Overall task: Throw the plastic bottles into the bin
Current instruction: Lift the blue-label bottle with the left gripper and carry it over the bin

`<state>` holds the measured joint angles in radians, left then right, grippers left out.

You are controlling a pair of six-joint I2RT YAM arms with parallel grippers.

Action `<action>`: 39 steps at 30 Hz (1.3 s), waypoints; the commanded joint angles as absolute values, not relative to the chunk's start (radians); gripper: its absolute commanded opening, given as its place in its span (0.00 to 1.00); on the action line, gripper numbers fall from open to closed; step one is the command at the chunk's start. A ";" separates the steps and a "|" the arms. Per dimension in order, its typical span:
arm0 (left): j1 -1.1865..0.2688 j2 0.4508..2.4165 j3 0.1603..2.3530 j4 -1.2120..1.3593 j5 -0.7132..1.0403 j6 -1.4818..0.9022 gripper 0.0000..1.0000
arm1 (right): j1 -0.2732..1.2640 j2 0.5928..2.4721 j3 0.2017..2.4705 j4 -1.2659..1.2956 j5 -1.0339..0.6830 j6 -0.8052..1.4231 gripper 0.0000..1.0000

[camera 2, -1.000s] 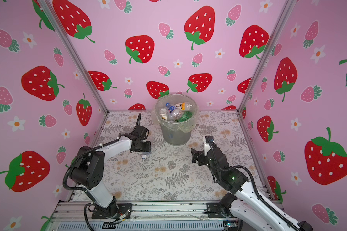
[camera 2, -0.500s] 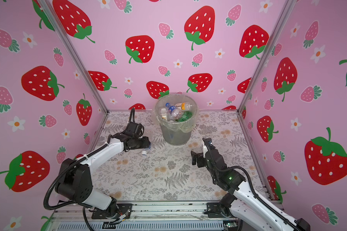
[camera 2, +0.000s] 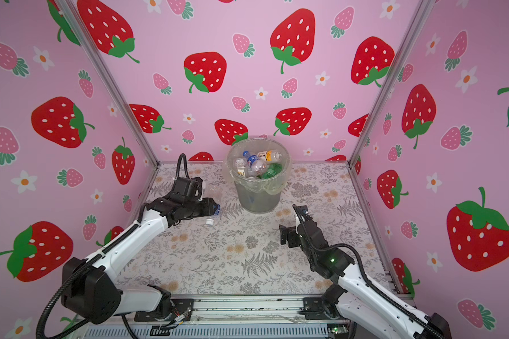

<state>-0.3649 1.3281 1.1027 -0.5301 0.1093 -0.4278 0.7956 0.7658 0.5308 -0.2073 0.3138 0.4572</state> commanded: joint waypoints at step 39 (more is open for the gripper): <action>-0.368 1.093 1.328 -0.431 0.321 -0.467 0.50 | 0.784 0.792 0.486 -0.187 0.326 0.509 0.99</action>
